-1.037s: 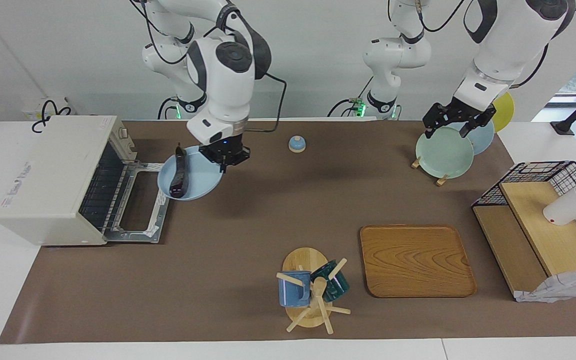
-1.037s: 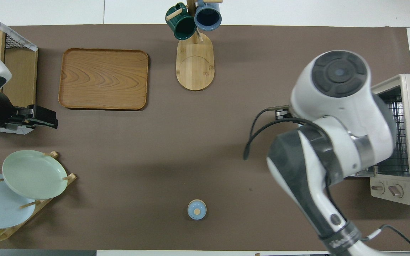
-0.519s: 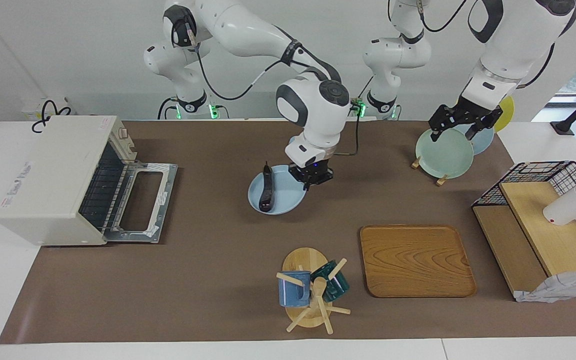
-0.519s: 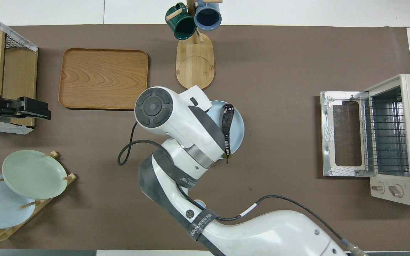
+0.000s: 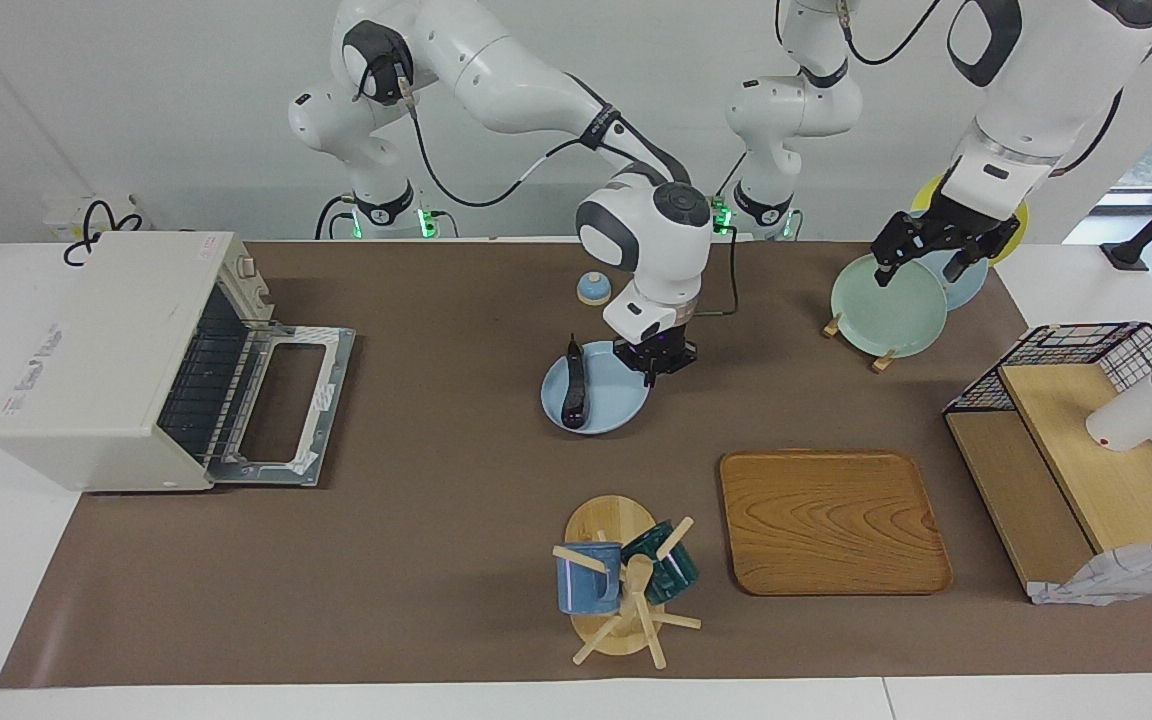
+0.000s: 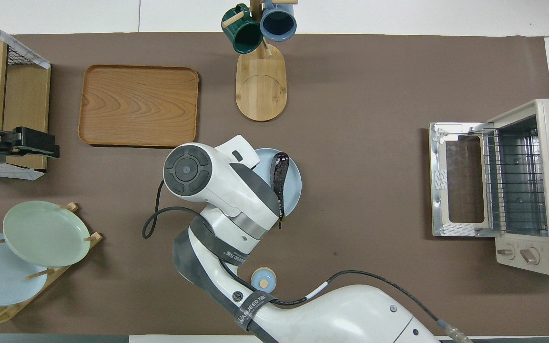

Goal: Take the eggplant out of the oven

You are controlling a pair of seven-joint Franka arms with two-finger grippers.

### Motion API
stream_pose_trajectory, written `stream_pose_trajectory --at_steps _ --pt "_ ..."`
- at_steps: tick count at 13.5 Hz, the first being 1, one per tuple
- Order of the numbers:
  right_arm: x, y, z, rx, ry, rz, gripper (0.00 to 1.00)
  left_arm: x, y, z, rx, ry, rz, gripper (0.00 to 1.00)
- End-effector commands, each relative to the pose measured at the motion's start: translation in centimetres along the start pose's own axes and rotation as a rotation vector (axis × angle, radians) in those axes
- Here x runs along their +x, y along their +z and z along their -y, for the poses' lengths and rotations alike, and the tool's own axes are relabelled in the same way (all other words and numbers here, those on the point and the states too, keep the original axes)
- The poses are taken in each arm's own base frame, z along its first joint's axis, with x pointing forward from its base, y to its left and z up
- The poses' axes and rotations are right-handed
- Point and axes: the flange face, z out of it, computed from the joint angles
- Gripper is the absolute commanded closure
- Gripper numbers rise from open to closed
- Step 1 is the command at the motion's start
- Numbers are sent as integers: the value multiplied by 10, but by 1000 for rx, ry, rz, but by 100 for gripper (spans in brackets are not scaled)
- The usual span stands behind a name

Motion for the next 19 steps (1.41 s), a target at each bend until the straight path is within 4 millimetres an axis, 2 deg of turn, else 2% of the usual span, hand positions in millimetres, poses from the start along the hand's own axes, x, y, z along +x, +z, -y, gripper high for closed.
stream_pose_trajectory --at_steps 1,2,3,5,6,7,8,9,10,11,12,13,15,16,17,18,19 --pt "-2 -13 -9 28 5 -2 80 -1 1 0 18 11 -16 0" --pt "1 -25 -4 47 4 -17 65 -1 1 -3 18 17 -19 0" --pt "6 -37 -2 43 2 -28 65 -1 1 -5 18 19 -19 0" --pt "23 -50 -20 -6 10 -12 66 0 2 -9 18 25 -22 0" --pt "39 -70 -46 -21 29 -8 73 1 5 -15 17 31 -23 0" --pt "55 -75 -80 -61 41 20 79 2 9 -27 15 47 -21 0" --pt "71 -78 -122 -87 18 46 94 4 13 -37 9 62 -23 0" --pt "80 -78 -166 -106 -1 70 100 5 21 -49 5 80 -11 0" --pt "86 -70 -209 -123 32 93 100 3 29 -72 -4 100 -12 0" --pt "92 -52 -250 -153 80 125 100 3 46 -100 -13 77 -10 0" --pt "99 -45 -282 -186 102 141 100 0 56 -130 -22 60 -22 0" --pt "96 -40 -296 -233 81 146 100 0 73 -158 -23 65 -12 0" --pt "80 -17 -338 -325 62 151 100 -3 113 -218 -36 95 -4 0" --pt "78 -8 -355 -343 60 155 100 -7 136 -249 -46 90 -5 0" --pt "86 -4 -382 -336 66 158 100 -11 159 -277 -55 91 -14 0" --pt "96 -1 -408 -316 53 154 100 -20 181 -295 -63 94 -23 0" --pt "93 13 -420 -300 29 153 100 -30 196 -307 -69 113 -26 0"
